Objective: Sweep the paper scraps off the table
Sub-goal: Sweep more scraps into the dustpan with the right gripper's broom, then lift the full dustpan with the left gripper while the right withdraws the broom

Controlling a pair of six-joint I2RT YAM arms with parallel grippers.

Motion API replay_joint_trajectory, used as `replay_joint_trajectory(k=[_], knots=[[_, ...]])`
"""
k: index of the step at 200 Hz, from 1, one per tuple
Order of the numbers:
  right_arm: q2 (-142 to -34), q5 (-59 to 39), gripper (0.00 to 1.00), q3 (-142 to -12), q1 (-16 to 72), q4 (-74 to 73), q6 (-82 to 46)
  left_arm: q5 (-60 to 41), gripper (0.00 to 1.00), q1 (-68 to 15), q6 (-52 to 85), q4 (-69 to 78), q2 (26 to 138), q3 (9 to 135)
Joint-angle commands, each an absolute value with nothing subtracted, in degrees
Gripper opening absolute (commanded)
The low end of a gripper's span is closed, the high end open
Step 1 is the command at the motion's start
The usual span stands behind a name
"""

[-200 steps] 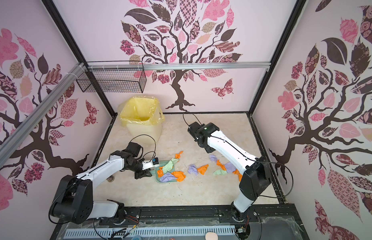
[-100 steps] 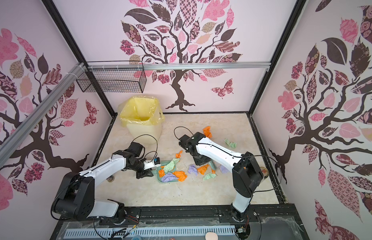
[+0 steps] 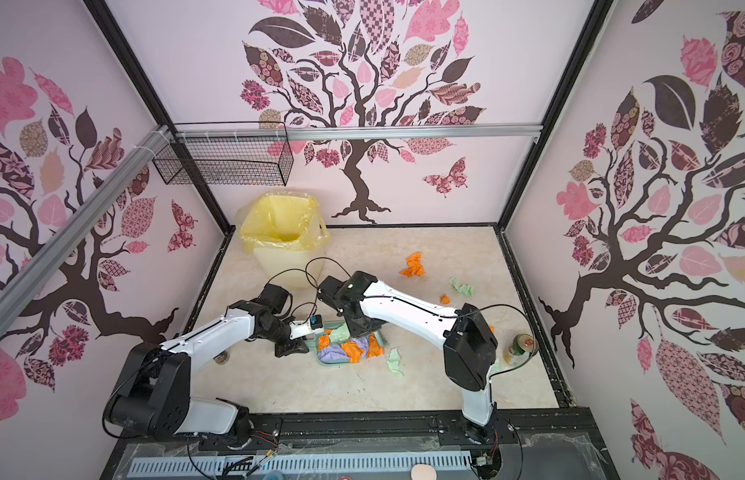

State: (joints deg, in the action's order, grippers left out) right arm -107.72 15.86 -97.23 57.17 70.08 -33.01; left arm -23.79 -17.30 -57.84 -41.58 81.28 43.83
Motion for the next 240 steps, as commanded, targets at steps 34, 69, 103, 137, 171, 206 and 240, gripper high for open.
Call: replay_joint_trajectory(k=[34, 69, 103, 137, 171, 206, 240], knots=[[-111.71, 12.09, 0.00, -104.46, 59.16, 68.89, -33.64, -25.15, 0.00, -17.58, -56.78, -41.09, 81.40, 44.76], [-109.45, 11.44, 0.00, -105.69, 59.24, 68.65, -33.50, -25.02, 0.00, -17.61, -56.74, -41.05, 81.21, 44.79], [-106.26, 11.39, 0.00, -104.87, 59.25, 68.62, -34.03, -26.86, 0.00, -17.58, -55.70, -40.71, 81.21, 45.24], [-102.16, 9.36, 0.00, -101.71, 59.24, 66.48, -34.41, -30.65, 0.00, -17.20, -53.57, -38.70, 80.58, 45.39], [-99.83, 10.16, 0.00, -98.94, 59.24, 65.93, -35.18, -34.96, 0.00, -17.05, -50.54, -37.58, 76.83, 46.52], [-97.76, 12.89, 0.00, -99.47, 59.28, 68.43, -35.90, -34.91, 0.00, -17.06, -49.13, -35.72, 74.03, 46.60], [-95.31, 15.02, 0.00, -101.89, 59.24, 72.00, -36.20, -35.05, 0.00, -17.11, -48.47, -34.72, 73.65, 45.40]])
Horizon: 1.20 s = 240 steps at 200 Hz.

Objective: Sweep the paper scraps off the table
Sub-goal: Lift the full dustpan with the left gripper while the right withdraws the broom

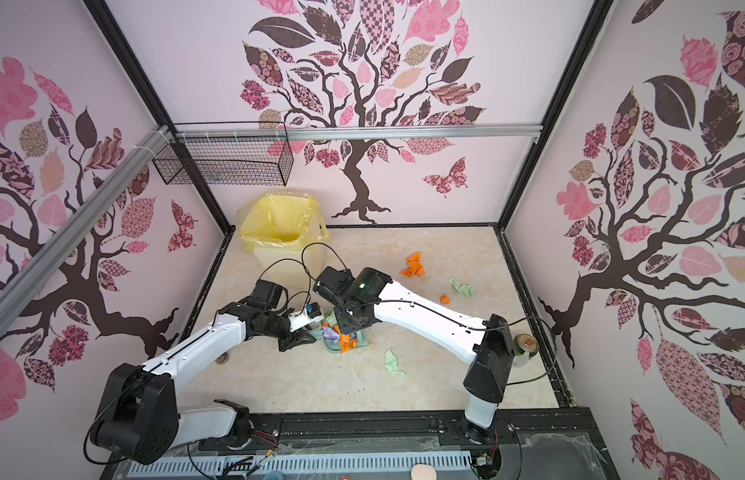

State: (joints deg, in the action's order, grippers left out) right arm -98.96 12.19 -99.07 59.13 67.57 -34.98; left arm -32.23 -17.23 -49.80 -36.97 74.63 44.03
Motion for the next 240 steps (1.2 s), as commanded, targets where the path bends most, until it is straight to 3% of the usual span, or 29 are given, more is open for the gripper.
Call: replay_joint_trajectory(k=[1, 98, 153, 240], knots=[[-95.25, 15.07, 0.00, -101.97, 59.24, 72.12, -36.21, -35.06, 0.00, -17.12, -48.45, -34.72, 73.65, 45.42], [-87.55, 22.73, 0.00, -107.11, 59.24, 82.71, -38.00, -34.88, 0.00, -17.07, -47.99, -34.97, 73.00, 45.84], [-79.03, 25.74, 0.00, -98.02, 56.96, 81.57, -39.11, -36.51, 0.00, -14.89, -47.55, -41.18, 69.77, 51.66], [-73.46, 19.16, 0.00, -82.26, 51.25, 70.56, -34.39, -35.99, 0.00, -10.09, -61.92, -75.76, 74.48, 78.79]])
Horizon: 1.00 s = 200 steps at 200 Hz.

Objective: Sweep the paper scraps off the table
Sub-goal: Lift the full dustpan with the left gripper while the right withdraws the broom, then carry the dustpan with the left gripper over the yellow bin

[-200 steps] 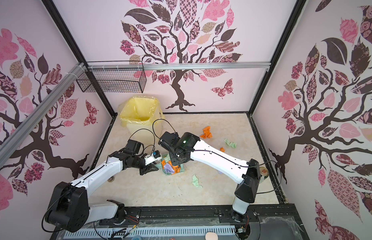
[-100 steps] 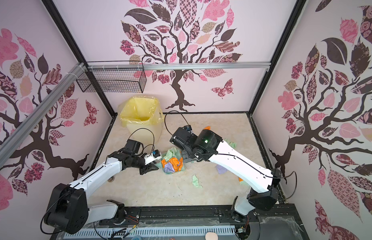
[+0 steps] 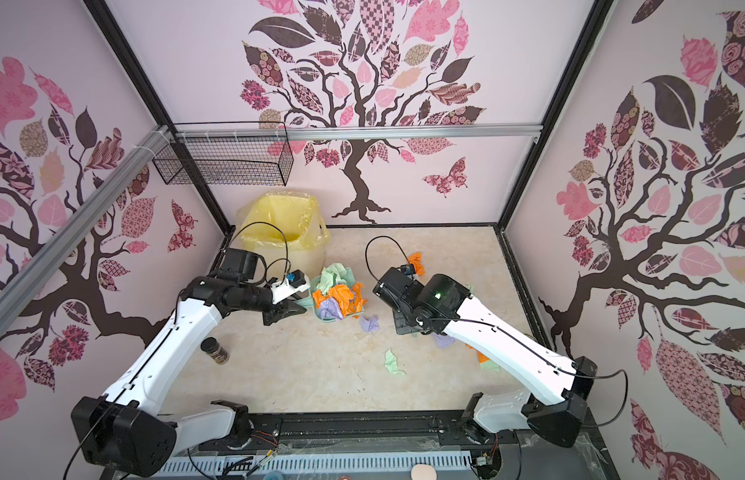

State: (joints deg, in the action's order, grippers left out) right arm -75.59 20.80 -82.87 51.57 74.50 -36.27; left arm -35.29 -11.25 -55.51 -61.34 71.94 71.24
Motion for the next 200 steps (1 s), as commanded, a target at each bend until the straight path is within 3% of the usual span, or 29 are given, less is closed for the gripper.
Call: replay_joint_trajectory(k=[1, 42, 117, 173, 200], knots=[[-73.47, 19.11, 0.00, -82.18, 51.24, 70.52, -34.38, -35.93, 0.00, -10.05, -62.07, -76.16, 74.64, 79.08], [-75.14, 17.45, 0.00, -80.76, 50.93, 67.64, -32.19, -35.33, 0.00, -8.87, -65.03, -86.17, 78.79, 90.27], [-73.91, 15.38, 0.00, -79.17, 46.67, 68.10, -29.10, -38.50, 0.00, -7.14, -62.80, -90.69, 84.21, 104.16], [-73.87, 14.07, 0.00, -79.91, 44.24, 70.96, -27.36, -42.35, 0.00, -0.08, -65.45, -102.75, 98.09, 128.23], [-74.75, 13.74, 0.00, -81.24, 43.41, 71.72, -26.38, -39.07, 0.00, 1.57, -66.62, -102.69, 101.97, 132.94]])
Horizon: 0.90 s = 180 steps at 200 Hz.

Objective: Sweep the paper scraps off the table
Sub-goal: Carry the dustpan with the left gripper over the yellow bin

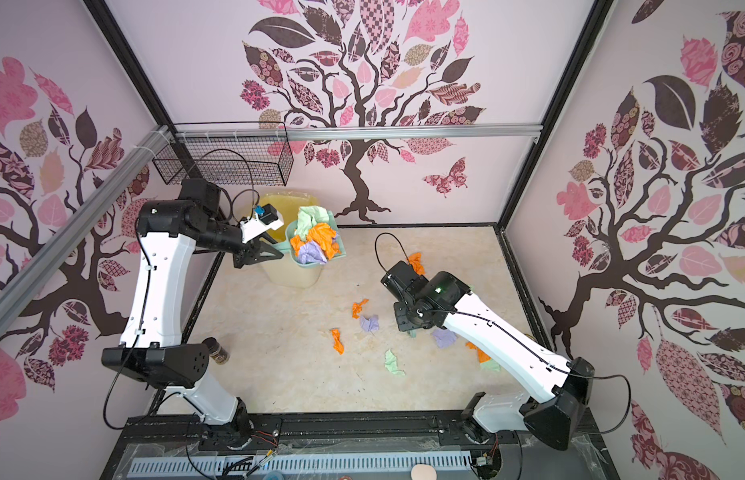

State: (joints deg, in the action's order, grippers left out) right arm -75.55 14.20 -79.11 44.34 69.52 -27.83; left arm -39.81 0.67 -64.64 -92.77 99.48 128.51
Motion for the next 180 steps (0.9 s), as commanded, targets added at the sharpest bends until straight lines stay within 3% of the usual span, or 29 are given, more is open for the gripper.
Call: replay_joint_trajectory(k=[1, 77, 180], knots=[[-74.77, 13.72, 0.00, -81.27, 43.33, 71.76, -26.37, -38.87, 0.00, 1.57, -66.67, -102.63, 102.09, 133.00], [-78.27, 11.23, 0.00, -80.58, 42.28, 68.57, -24.79, -40.03, 0.00, 8.34, -63.46, -102.98, 114.70, 151.51], [-78.56, 9.04, 0.00, -75.21, 42.27, 64.88, -24.01, -35.59, 0.00, 14.71, -63.80, -101.44, 124.10, 161.48]])
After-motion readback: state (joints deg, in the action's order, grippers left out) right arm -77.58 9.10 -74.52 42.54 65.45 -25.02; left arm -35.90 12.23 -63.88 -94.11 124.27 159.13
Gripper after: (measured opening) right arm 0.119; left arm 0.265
